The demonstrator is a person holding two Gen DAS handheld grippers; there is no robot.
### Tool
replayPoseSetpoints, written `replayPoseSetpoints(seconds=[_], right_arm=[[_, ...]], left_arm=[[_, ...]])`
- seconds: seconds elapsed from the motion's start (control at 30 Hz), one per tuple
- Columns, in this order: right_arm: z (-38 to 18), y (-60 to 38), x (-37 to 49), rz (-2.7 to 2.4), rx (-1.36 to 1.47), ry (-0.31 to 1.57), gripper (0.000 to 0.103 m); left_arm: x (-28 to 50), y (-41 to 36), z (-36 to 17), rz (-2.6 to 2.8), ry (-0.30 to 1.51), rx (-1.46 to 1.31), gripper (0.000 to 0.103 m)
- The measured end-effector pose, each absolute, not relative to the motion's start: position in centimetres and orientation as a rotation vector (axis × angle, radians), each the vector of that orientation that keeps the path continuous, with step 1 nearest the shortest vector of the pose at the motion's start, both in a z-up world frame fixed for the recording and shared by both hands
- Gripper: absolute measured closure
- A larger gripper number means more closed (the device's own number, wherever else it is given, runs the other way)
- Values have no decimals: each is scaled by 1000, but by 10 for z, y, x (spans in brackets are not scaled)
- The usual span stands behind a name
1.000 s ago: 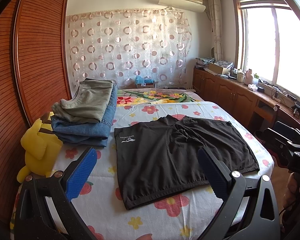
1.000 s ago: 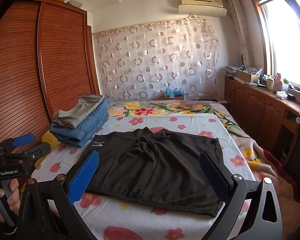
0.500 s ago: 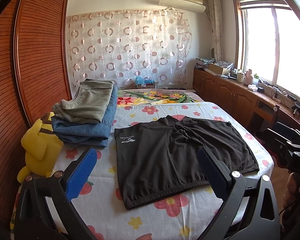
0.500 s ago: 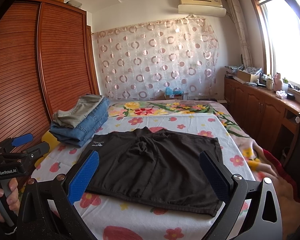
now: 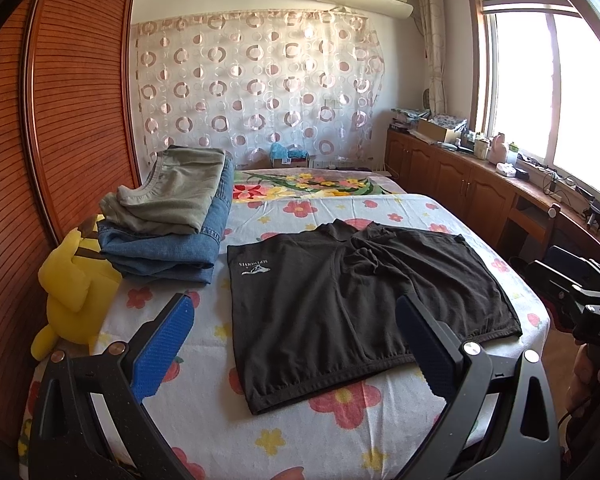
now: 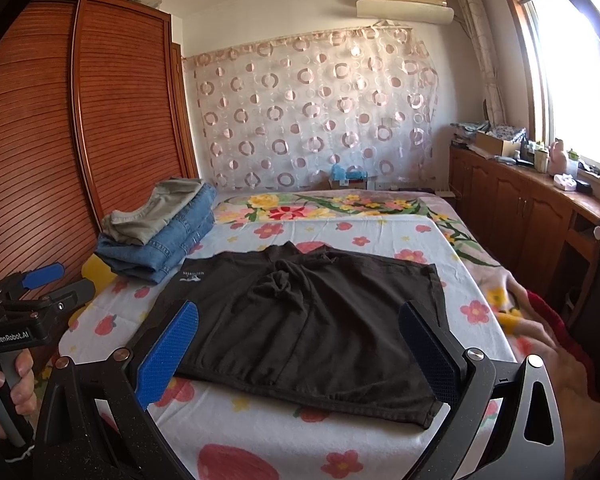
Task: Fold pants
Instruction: 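Move both tools down toward the hem of the black pants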
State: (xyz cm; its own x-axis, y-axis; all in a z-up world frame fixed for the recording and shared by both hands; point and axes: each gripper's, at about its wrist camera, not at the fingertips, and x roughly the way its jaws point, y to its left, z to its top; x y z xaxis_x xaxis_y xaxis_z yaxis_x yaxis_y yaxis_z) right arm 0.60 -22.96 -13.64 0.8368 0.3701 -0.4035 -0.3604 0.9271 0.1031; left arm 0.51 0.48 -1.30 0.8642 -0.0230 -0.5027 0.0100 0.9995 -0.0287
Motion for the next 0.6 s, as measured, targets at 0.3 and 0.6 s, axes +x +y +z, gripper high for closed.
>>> replayPoseSetpoints(seconds=[0.3, 0.6], right_arm=[[-145, -233, 14, 376, -5, 489, 3], [-151, -230, 32, 356, -41, 559, 3]], left_arm=[[16, 21, -32, 7, 568, -41, 2], [25, 32, -51, 28, 620, -48, 2]])
